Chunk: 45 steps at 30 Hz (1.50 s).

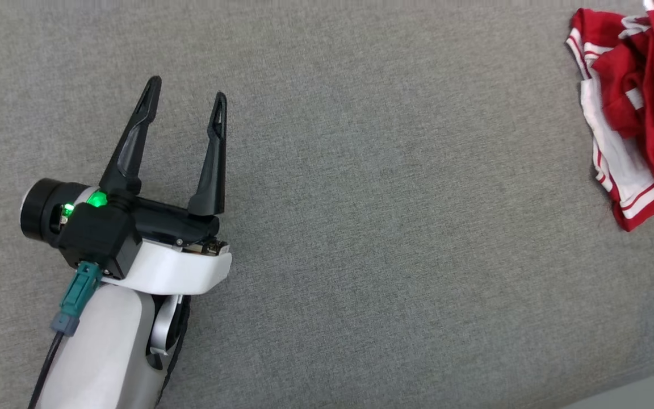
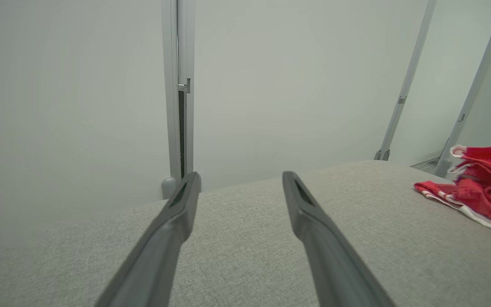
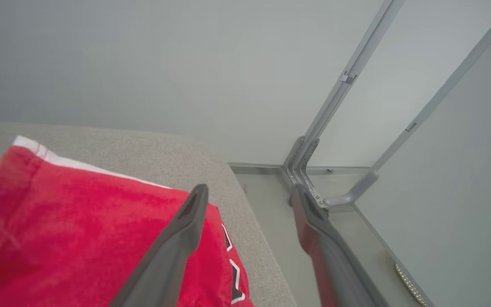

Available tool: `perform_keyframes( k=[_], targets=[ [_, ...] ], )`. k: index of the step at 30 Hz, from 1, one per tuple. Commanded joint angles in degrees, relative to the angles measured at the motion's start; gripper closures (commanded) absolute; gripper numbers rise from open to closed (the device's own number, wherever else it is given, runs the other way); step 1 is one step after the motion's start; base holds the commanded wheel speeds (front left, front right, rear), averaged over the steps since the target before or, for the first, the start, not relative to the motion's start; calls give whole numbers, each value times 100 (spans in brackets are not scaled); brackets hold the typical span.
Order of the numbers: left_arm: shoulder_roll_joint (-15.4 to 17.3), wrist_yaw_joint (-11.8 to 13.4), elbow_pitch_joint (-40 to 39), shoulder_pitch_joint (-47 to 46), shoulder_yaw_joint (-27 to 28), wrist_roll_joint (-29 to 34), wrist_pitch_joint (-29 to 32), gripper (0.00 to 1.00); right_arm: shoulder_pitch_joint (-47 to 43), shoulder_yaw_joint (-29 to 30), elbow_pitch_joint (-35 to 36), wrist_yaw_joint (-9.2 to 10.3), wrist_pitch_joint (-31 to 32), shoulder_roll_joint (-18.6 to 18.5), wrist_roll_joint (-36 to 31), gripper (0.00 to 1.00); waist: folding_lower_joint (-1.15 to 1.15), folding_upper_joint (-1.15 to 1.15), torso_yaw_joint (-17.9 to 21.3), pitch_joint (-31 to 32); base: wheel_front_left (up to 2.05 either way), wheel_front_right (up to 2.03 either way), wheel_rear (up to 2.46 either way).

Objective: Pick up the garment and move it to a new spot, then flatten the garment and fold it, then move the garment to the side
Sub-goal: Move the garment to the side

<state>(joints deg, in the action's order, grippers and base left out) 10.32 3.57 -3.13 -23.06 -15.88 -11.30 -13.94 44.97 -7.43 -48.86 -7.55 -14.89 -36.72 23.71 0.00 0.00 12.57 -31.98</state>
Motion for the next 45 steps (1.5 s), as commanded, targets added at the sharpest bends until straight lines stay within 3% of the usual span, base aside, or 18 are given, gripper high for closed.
perform_keyframes(
  k=[1, 9, 13, 20, 27, 32, 45],
  targets=[
    [5, 30, 57, 113, 13, -52, -38, 0, -256, 166, 315, 12, -27, 131, -131, 0, 0, 0, 6, 329, 0, 0, 0],
    [-77, 142, 217, 489, 175, -205, -98, 0, -1263, 659, 1793, 12, -30, 747, -607, 0, 0, 0, -169, 929, 0, 0, 0],
    [-111, 223, 264, 713, 343, -299, -116, 0, -1845, 713, 2692, 12, 43, 1233, -878, 0, 0, 0, -356, 1163, 0, 0, 0],
    [-256, 370, 230, 1081, 634, -400, -125, 0, -2794, 742, 4067, 12, 441, 2054, -1272, 0, 0, 0, -974, 1495, 0, 0, 0],
    [-408, 490, 280, 1561, 1107, -432, -127, 0, -3686, 760, 4911, 12, 771, 2761, -1440, 0, 0, 0, -1657, 1907, 0, 0, 0],
    [-434, 403, 338, 1937, 1263, -360, -128, 0, -4102, 743, 5146, 12, 933, 2918, -1514, 0, 0, 0, -1763, 2204, 0, 0, 0],
    [-238, 197, 545, 2687, 1016, -167, -43, 0, -4964, 766, 5444, 12, 1232, 3010, -1571, 0, 0, 0, -1620, 2859, 0, 0, 0]
  ],
)
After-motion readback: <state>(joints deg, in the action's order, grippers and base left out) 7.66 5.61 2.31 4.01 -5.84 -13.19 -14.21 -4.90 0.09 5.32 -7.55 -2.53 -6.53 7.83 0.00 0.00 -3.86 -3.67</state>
